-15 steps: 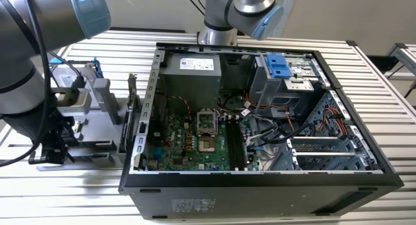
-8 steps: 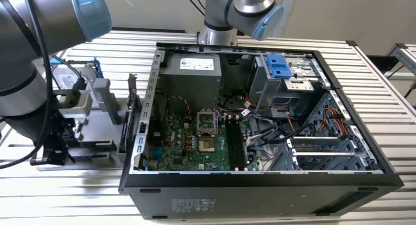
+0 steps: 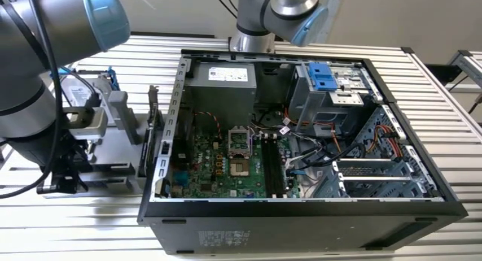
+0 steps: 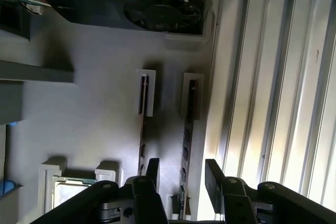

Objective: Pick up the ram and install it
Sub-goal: 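Pick up the ram and move it above insertion slot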

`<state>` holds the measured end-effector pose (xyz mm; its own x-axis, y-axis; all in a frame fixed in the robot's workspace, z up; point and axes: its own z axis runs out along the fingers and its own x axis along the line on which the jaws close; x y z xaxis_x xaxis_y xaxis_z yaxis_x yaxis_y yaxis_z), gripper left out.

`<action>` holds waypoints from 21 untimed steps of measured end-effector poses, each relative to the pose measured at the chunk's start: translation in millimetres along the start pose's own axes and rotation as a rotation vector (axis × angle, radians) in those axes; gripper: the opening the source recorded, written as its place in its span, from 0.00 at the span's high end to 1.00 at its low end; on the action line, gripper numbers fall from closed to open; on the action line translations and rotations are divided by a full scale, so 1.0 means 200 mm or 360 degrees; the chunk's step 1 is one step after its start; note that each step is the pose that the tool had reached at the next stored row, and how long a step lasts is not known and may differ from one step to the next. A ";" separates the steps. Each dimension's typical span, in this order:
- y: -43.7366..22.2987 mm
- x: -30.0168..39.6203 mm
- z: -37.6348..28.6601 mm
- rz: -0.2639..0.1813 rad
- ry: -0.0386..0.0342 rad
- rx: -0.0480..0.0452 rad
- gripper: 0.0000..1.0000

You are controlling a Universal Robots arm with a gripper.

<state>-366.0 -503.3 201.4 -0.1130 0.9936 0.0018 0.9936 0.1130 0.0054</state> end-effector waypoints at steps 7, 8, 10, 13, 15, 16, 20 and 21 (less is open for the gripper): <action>-0.001 -0.006 0.013 0.0000 0.0000 0.0000 0.00; -0.001 -0.006 0.015 0.0000 0.0000 0.0000 0.00; -0.001 -0.007 0.018 0.0000 0.0000 0.0000 0.00; -0.001 -0.007 0.020 0.0000 0.0000 0.0000 0.00; -0.001 -0.007 0.020 0.0000 0.0000 0.0000 0.00; -0.001 -0.007 0.020 0.0000 0.0000 0.0000 0.00; -0.001 -0.007 0.021 0.0000 0.0000 0.0000 1.00; -0.001 -0.007 0.021 0.0000 0.0000 0.0000 1.00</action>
<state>-366.0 -504.6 197.2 -0.1130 0.9936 0.0017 0.9936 0.1130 0.0053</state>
